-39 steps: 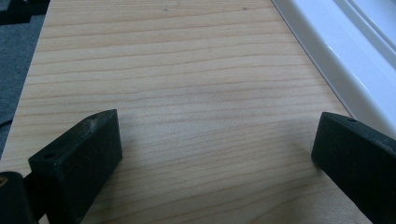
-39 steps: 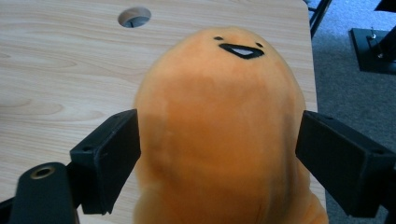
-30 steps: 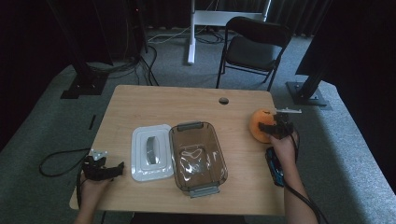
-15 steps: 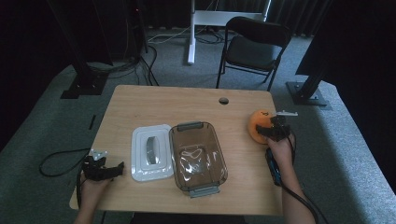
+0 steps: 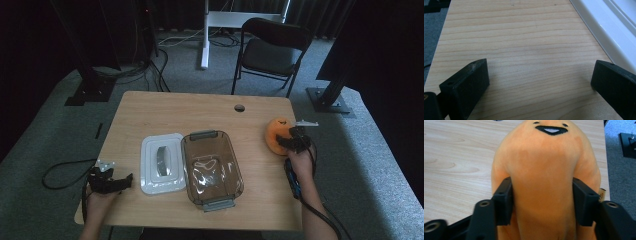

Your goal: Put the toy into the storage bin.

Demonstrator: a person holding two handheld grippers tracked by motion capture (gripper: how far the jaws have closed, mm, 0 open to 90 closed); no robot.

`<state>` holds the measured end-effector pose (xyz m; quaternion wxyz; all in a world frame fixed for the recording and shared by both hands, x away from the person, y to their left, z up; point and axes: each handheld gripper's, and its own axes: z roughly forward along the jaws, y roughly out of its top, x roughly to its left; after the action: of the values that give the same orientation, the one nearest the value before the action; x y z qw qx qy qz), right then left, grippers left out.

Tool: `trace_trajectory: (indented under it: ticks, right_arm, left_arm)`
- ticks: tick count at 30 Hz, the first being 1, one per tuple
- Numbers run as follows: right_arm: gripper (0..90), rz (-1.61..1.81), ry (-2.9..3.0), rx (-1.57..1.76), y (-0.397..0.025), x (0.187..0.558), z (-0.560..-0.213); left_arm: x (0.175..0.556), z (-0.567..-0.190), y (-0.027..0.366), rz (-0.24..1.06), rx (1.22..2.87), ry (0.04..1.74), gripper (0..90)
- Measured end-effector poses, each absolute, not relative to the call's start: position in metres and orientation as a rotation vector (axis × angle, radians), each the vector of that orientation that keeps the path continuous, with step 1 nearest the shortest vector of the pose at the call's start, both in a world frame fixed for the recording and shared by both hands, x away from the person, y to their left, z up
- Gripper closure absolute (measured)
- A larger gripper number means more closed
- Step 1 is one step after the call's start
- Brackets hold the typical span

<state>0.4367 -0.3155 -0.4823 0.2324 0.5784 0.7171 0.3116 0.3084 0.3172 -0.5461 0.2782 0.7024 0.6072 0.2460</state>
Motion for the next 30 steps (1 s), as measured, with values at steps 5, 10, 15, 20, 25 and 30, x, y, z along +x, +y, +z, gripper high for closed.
trace_trajectory:
  ticks: [5,10,15,20,25,30]
  right_arm:
    - [54.4,0.817,1.978,1.557,-0.313,0.436,-0.478]
    - [59.8,0.799,1.971,1.537,-0.312,0.434,-0.473]
    - [61.8,0.798,1.975,1.514,-0.311,0.432,-0.467]
    - [61.8,0.837,1.960,1.507,-0.311,0.427,-0.456]
    - [61.8,0.862,1.964,1.476,-0.308,0.420,-0.444]
    - [61.8,0.883,1.977,1.444,-0.303,0.412,-0.437]
  left_arm:
    - [0.308,-0.546,0.317,0.660,1.885,1.630,2.1]
    - [0.308,-0.546,0.317,0.660,1.885,1.630,2.1]
    - [0.308,-0.546,0.317,0.660,1.885,1.630,2.1]
    - [0.308,-0.546,0.317,0.660,1.885,1.630,2.1]
    - [0.308,-0.546,0.317,0.660,1.884,1.630,2.1]
    - [0.308,-0.546,0.317,0.660,1.885,1.630,2.1]
